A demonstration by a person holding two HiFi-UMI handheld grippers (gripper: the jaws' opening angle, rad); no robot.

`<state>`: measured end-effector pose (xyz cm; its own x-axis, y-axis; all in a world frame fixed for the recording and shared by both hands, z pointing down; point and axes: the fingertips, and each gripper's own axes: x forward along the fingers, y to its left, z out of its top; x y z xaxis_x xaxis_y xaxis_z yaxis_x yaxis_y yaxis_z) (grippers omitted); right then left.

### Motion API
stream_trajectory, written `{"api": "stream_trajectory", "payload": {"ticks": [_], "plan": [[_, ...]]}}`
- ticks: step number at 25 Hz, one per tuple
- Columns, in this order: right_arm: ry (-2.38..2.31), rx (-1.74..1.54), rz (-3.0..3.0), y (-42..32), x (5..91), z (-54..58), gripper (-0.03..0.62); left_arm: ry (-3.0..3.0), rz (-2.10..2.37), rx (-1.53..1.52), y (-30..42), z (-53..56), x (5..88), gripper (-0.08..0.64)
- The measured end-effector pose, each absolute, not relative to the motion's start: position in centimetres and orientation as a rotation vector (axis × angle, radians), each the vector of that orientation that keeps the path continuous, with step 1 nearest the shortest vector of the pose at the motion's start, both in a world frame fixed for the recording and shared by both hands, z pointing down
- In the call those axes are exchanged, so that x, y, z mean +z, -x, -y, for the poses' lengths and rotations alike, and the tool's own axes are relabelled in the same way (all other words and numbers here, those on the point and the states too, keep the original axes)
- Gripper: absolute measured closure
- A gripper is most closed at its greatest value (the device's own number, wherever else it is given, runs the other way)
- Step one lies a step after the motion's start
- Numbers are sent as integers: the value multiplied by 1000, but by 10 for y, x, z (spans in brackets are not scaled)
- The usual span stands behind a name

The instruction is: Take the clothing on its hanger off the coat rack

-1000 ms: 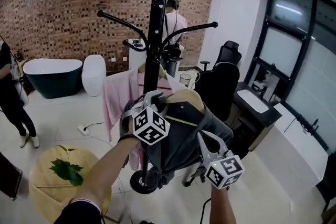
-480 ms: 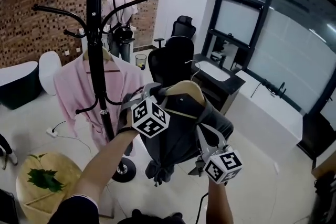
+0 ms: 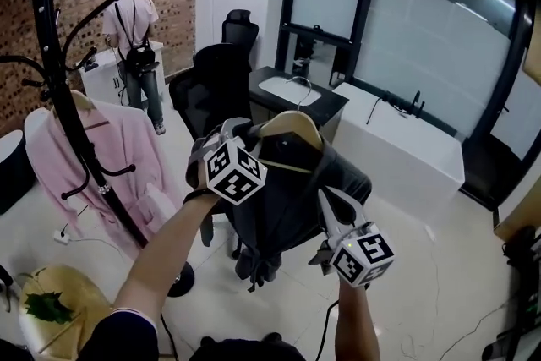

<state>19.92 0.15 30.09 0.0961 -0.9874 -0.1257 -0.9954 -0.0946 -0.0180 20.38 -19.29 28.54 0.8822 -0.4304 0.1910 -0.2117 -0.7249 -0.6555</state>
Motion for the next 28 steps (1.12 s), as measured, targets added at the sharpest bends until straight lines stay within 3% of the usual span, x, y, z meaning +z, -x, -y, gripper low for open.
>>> {"api": "stream_trajectory", "payload": {"ticks": [12, 28], "plan": [[2319, 104, -1936, -319, 316, -57, 591, 2442, -448, -421, -341, 173, 280, 411], [2403, 39, -1887, -445, 332, 17, 591, 2484, -434, -384, -477, 264, 279, 411]]}}
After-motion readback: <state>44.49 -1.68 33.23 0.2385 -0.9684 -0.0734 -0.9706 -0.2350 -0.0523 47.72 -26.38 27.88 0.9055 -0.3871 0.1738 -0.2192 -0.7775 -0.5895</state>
